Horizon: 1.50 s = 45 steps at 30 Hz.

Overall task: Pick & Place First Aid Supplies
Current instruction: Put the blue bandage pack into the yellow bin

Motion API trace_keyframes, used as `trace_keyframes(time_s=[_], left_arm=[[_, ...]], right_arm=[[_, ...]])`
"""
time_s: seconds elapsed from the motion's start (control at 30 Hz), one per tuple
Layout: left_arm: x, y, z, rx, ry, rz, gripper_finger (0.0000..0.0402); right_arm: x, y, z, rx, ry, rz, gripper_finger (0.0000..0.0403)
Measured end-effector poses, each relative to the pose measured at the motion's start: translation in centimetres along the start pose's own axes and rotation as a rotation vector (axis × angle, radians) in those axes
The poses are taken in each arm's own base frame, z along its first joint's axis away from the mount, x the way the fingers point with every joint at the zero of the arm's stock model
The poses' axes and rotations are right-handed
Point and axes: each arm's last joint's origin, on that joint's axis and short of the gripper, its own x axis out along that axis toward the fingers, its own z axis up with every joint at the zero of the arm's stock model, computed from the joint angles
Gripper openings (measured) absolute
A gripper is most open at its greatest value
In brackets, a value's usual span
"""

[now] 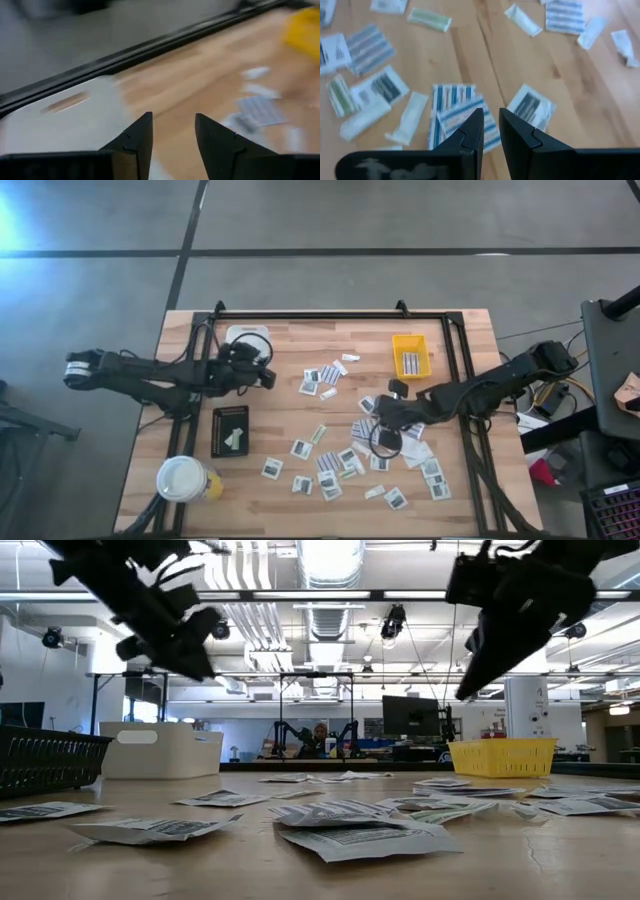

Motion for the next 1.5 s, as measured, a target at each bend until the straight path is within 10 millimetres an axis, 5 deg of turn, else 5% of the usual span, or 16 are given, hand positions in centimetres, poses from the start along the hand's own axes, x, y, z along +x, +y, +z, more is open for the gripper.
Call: trace_keyframes(time_s=[0.37, 0.67, 1.13, 1.5], left_arm=[[1.6, -5.2, -1.0, 0.181, -0.058, -0.344, 0.0140], [4.1, -9.0, -3.1, 0.332, 0.006, -0.421, 0.0139], [6.6, -15.2, -3.4, 0.537, 0.008, -0.522, 0.0138], [4.2, -17.0, -5.1, 0.559, 0.108, -0.812, 0.0138]], right_arm=[[-0.1, 1.9, -2.4, -0.101, 0.033, 0.048, 0.0056], [-0.2, 2.6, -2.9, -0.159, 0.040, 0.065, 0.0056], [-0.1, 2.6, -3.2, -0.217, 0.053, 0.081, 0.0056], [-0.1, 3.0, -2.7, -0.246, -0.001, 0.117, 0.0056]])
